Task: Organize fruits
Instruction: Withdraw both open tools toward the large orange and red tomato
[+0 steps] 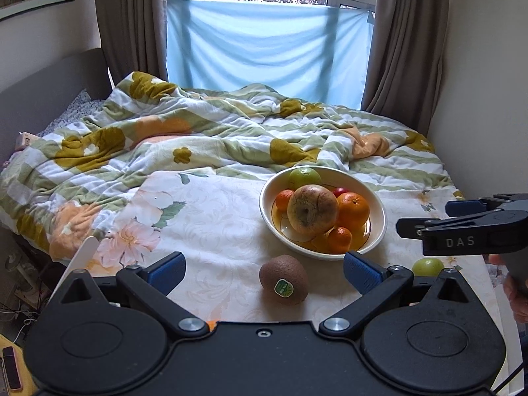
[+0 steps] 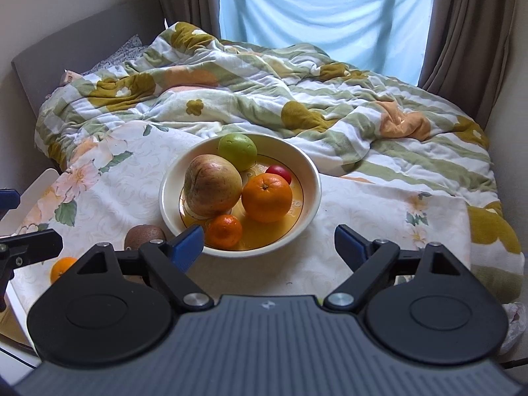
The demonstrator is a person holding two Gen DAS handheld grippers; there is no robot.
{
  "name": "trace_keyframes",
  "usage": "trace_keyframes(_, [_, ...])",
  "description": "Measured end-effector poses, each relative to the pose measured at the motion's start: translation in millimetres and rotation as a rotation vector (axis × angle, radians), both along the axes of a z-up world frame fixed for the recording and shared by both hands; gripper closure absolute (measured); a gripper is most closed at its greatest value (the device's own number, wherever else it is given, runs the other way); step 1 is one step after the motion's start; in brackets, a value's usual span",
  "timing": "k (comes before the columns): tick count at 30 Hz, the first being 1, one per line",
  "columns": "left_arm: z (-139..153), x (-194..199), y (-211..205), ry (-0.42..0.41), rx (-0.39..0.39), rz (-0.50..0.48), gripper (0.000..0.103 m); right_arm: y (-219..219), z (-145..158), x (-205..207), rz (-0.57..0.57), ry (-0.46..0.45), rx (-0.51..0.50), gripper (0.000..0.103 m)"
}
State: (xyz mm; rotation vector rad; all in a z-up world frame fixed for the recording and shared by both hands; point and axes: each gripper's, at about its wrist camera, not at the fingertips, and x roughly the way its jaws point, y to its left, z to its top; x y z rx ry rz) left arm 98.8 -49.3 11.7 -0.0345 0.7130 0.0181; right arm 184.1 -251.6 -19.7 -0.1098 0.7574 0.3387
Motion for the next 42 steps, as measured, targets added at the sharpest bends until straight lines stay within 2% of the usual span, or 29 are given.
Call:
trace_keyframes(10, [20.1,-41.8,-0.2,-0.041,0.033,0.01,0.0,-19.4,36.7,-50.3,-0.048,-0.021,0.023,0.001])
trace_keyframes(19, [8.4,-68.3,5.0,-0.012,0.041,0.028,0.0,-27.8,35.8,-91.1,-0.06,-0.009,0.03,0.001])
trace_keyframes(27, [-33.1,-63.3,12.6,0.029,0.082,0.015,0.0,-23.5,9.6,-107.3,-0.062,0.012,0.016,0.001])
trace_keyframes(32, [-67.7,-49.4,17.7,0.029,0.126,0.0,0.0,-17.6,-22.0,-106.0,-0.062,-0.001,-0.005,0.001])
trace_keyframes(38, [-104.6,-29.4,29.7,0.077,0.105,0.007,0.002,-10.5,-62.5,-99.6,-0.068,0.007,-0.004,0.001])
trace_keyframes(42, [-117.9,-18.8,33.4,0.105,0.081,0.0,0.009,-7.5,-80.0,-95.9,-0.082,0.033,0.006,0.002])
